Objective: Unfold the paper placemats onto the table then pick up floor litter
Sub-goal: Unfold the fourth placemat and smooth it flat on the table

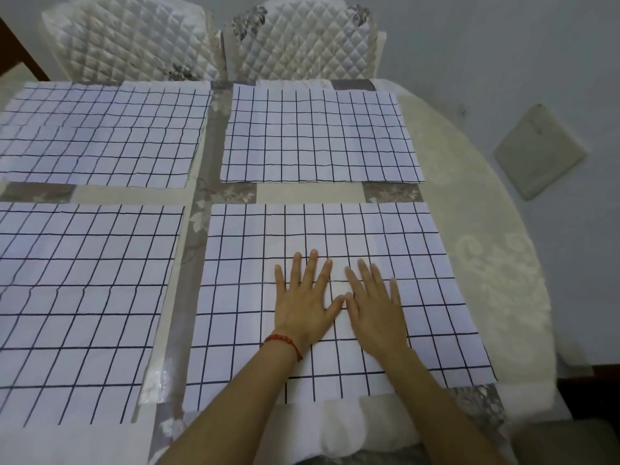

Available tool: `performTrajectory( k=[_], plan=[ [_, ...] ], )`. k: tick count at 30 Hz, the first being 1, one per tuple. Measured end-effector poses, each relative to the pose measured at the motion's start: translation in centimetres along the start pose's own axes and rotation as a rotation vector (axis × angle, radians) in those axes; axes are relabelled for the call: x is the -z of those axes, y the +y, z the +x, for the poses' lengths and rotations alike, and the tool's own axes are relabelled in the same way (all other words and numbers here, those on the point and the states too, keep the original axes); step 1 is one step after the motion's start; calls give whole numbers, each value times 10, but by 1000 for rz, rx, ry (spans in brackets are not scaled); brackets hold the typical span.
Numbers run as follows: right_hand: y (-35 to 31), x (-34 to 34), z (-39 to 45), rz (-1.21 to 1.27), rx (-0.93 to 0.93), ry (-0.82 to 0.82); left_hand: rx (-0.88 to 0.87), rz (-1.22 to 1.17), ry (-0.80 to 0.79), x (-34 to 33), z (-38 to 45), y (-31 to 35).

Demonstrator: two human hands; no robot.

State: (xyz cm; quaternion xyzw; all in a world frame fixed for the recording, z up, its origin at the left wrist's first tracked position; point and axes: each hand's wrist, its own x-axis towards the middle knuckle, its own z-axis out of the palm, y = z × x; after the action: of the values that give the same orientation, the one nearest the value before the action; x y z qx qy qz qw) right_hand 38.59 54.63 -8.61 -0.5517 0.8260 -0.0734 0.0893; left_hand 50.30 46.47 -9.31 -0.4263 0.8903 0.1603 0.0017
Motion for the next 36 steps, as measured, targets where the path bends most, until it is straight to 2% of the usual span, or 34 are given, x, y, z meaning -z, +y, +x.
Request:
performTrajectory(
  k=[2,8,12,16,19,24,29,33,36],
  plan=[
    [6,-7,-1,54,-51,-11,15,0,4,-1,1,-1],
    [11,-6,-2,23,-25,-18,93,9,20,-3,3,-5],
    [11,-4,-4,27,-33,-25,149,9,35,7,-3,-37],
    [3,2,-3,-74,-142,-120,224,58,3,24,-24,-67],
    [-9,18,-9,-104,-170,-158,231,139,-30,38,-43,-60],
    [-24,49,-39,48,54,-126,78,128,-21,55,-81,-42],
    [-44,76,-88,155,130,-156,75,-33,52,82,-137,-35],
    [-61,92,-140,269,76,-194,98,-292,43,101,-188,-35],
    [-67,103,-183,328,35,-140,94,-394,69,110,-227,-38]
  ],
)
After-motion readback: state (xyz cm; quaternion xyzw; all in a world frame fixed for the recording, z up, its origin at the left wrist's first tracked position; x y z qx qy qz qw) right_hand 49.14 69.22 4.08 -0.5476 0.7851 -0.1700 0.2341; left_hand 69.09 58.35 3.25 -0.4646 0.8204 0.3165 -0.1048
